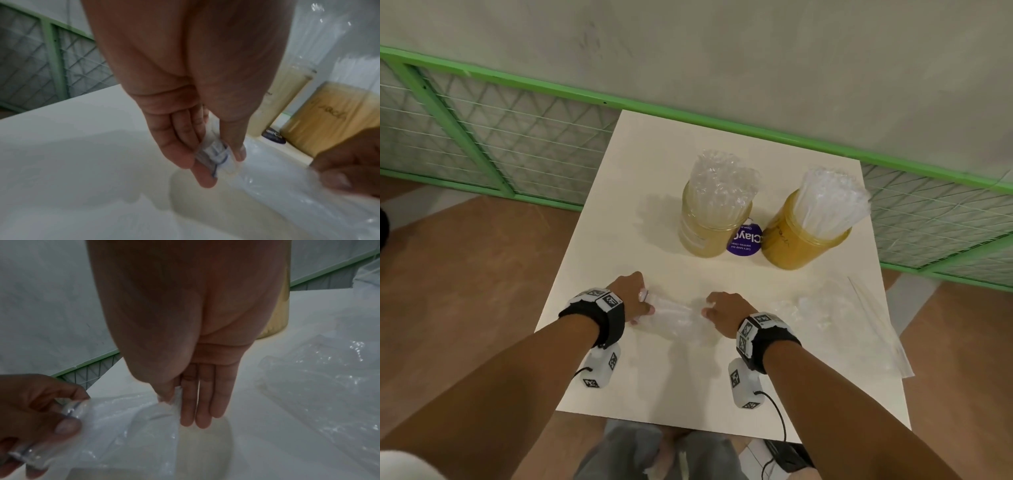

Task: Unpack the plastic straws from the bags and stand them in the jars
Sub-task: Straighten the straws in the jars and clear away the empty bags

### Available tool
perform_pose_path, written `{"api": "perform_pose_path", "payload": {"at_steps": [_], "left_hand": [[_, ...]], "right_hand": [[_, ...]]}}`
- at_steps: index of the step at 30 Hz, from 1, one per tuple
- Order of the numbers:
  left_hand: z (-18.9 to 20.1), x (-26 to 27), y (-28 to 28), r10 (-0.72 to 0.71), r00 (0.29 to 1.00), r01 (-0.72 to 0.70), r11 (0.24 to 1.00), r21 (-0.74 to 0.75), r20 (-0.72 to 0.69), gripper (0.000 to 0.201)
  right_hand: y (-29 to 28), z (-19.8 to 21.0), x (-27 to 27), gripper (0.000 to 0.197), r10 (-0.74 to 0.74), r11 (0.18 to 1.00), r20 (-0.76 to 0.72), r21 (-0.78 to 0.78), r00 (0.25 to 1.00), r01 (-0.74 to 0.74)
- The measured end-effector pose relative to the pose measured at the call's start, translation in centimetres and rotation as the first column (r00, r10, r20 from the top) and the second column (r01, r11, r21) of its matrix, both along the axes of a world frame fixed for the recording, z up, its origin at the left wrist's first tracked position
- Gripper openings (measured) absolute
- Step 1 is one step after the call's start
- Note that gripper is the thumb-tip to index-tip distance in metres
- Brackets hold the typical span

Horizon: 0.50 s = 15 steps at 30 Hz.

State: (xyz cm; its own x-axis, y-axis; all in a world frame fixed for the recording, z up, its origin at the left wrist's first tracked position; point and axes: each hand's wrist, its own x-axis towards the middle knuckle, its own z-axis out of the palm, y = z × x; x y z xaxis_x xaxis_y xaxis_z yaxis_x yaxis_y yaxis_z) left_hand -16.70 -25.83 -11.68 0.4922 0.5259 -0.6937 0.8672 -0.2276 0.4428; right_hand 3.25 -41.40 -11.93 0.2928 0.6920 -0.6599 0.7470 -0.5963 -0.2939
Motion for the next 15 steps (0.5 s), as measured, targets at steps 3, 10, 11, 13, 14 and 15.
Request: {"api": "perform_pose_path", "payload": {"at_steps": [3,10,11,13,14,15], "left_hand": [[-0.7,-0.3,-0.1,-0.154,0.975,0.183,0.965,0.186,-0.162,0.089],[1.1,1.0,0.9,-0.028,1.0,0.025,0.979,0.205,0.014,0.086],[1.5,1.3,0.7,-0.045,0.997,0.034,0.982,0.185,0.057,0.084],[2.0,1.7,0.0,-0.159,0.985,0.144,0.971,0.192,0.063,0.075],[2.0,2.0,-0.3,-0.238,0.971,0.226,0.949,0.219,0.03,0.068],[1.8,2.2,-0.5,-0.315,0.949,0.308,0.916,0.256,-0.011,0.059]], "right_hand": [[0.1,-0.6,-0.2,0.058,-0.078,0.996,0.025,0.043,0.997,0.077],[-1.4,0.7,1.3,0.049,-0.162,0.979,0.02,0.125,0.987,0.158],[-1.8,1.2,1.6,0.048,-0.175,0.975,0.021,0.143,0.984,0.17],[-3.0,1.9,2.6,0.046,-0.192,0.967,0.025,0.177,0.981,0.185],[-3.6,2.2,3.2,0.046,-0.194,0.964,0.027,0.193,0.981,0.185],[-4.3,2.5,3.8,0.046,-0.189,0.962,0.028,0.206,0.982,0.179]]}}
